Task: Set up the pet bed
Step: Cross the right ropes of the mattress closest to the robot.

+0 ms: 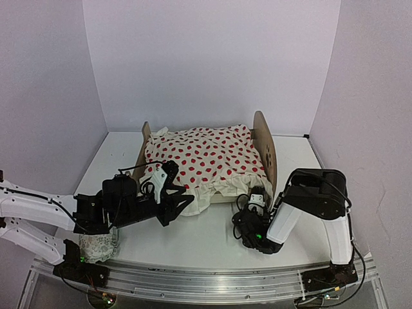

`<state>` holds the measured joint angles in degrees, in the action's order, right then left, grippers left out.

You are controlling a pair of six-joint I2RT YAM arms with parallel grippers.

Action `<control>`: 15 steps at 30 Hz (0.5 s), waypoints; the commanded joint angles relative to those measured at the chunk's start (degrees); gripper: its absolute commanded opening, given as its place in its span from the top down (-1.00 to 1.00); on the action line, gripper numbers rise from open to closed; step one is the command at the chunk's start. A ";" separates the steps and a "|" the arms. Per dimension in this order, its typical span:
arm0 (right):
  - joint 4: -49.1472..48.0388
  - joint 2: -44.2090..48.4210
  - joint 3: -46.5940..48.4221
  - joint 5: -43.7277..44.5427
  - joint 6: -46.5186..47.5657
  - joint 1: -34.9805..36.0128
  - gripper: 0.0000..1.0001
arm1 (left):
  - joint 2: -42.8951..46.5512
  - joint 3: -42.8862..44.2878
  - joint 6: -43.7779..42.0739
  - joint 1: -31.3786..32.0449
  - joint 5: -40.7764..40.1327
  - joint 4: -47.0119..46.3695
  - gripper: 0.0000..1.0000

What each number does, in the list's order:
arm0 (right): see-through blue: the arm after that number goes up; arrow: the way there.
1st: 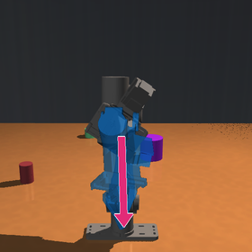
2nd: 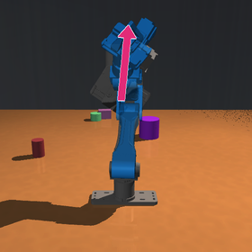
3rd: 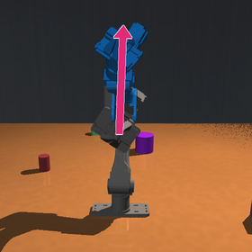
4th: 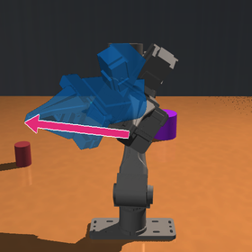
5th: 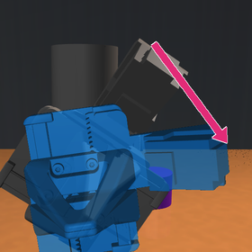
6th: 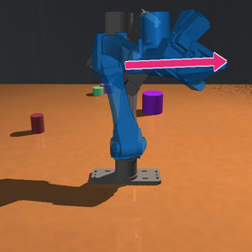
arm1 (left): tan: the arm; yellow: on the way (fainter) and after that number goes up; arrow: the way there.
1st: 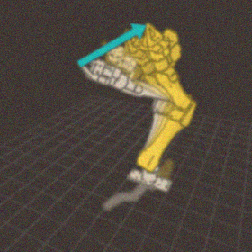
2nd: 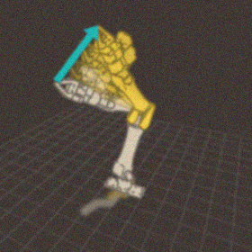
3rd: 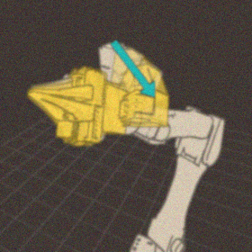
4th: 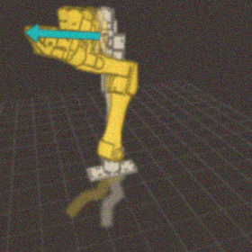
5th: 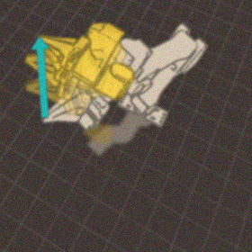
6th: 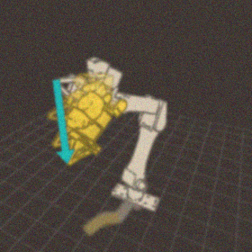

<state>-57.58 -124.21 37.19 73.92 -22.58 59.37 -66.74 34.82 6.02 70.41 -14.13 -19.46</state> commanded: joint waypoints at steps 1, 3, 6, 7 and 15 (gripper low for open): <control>7.72 1.83 -0.39 -5.65 0.11 -0.64 0.66 | -0.24 2.62 0.77 -0.32 -0.74 -0.50 0.26; 9.32 3.60 -0.86 -6.63 -0.02 -0.63 0.83 | -0.24 2.61 1.11 -0.36 -0.97 -0.44 0.27; 12.84 6.68 -1.40 -7.82 0.00 -0.08 1.00 | -0.09 2.51 1.64 -0.33 -1.20 -0.45 0.27; 14.67 7.69 -1.35 -8.06 0.00 0.32 1.00 | -0.01 2.47 1.76 -0.34 -1.27 -0.48 0.27; 40.54 17.41 1.71 -7.96 -9.24 5.50 1.00 | 0.10 2.27 1.99 -0.26 -2.07 -0.56 0.29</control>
<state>-34.72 -112.42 36.53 66.30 -24.46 62.11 -66.81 34.92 7.51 70.43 -15.07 -19.46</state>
